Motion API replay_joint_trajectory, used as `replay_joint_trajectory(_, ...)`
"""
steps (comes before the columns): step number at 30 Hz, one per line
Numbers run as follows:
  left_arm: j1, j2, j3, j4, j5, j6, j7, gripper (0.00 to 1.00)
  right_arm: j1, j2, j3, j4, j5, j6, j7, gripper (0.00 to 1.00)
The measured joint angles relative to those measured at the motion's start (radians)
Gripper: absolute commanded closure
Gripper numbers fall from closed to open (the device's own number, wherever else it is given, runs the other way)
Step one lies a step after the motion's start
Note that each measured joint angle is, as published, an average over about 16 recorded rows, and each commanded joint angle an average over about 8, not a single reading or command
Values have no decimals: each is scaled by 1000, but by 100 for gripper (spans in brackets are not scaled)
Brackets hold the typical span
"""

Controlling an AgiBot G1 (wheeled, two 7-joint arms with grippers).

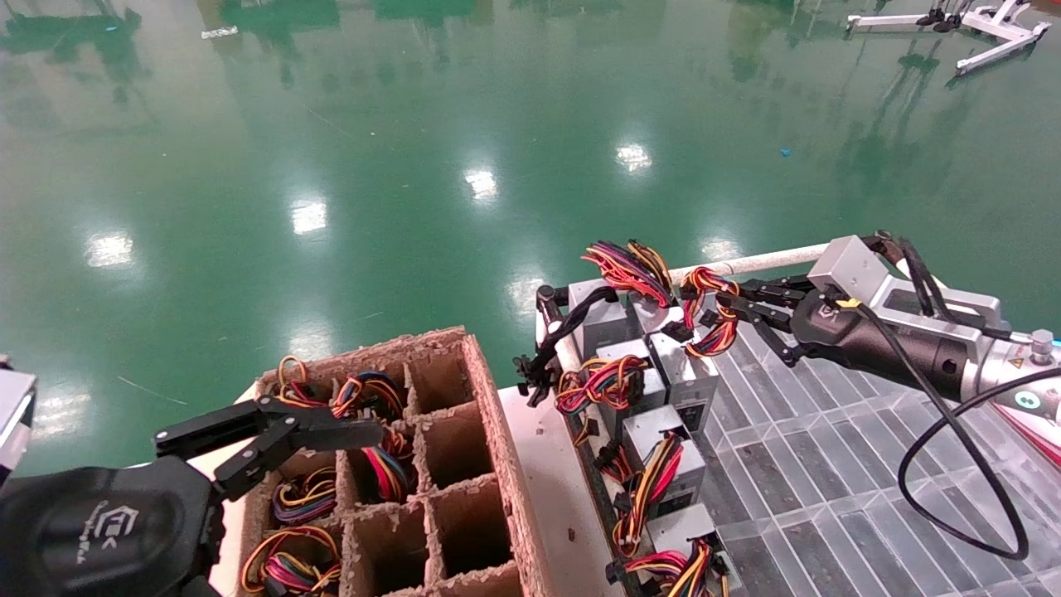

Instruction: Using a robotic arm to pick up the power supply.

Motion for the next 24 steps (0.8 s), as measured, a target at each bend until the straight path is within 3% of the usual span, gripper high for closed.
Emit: replay_joint_trajectory(24, 0, 0, 0, 1, 0, 0, 0, 0, 54, 12, -14, 43, -31, -78, 131, 0)
